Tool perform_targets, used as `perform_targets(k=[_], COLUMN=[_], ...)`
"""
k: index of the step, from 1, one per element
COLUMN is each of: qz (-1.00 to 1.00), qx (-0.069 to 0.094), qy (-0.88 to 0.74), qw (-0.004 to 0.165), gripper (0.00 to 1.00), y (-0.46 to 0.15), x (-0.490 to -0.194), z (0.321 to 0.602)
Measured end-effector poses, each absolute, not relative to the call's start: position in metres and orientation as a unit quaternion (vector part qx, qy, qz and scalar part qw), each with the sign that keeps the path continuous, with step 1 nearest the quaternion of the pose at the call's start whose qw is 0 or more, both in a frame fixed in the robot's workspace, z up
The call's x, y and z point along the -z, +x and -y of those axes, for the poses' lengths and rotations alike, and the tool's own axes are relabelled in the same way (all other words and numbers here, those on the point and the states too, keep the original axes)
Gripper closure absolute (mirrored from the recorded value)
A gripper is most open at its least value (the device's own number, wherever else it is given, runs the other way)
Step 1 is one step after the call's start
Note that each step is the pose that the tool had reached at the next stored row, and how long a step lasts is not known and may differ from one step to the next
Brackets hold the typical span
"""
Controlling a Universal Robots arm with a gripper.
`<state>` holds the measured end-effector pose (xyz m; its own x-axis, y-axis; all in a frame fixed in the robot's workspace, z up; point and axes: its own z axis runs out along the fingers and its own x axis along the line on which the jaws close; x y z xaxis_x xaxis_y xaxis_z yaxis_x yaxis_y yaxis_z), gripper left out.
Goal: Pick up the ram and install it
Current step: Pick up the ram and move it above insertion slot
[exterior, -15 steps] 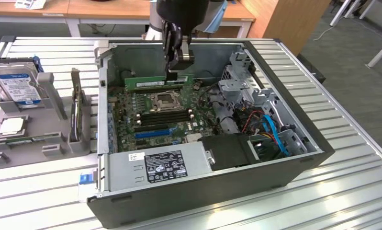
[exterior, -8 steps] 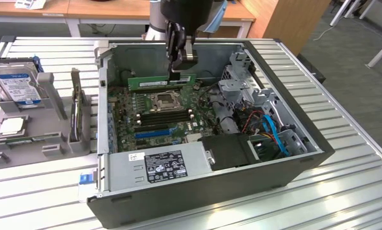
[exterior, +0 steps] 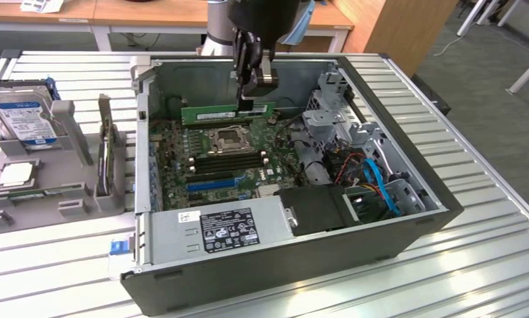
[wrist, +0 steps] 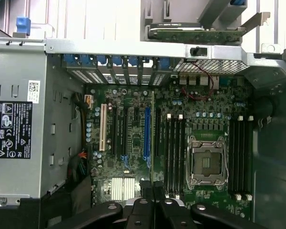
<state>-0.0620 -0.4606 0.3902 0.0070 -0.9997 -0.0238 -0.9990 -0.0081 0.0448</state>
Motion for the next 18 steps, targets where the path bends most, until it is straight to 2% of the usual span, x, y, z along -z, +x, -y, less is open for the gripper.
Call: perform_targets(k=[18], qz=[0.704], qx=[0.024], qy=[0.71], qw=[0.008], gripper=[0.88], y=[-0.062], x=[-0.39], z=[0.446])
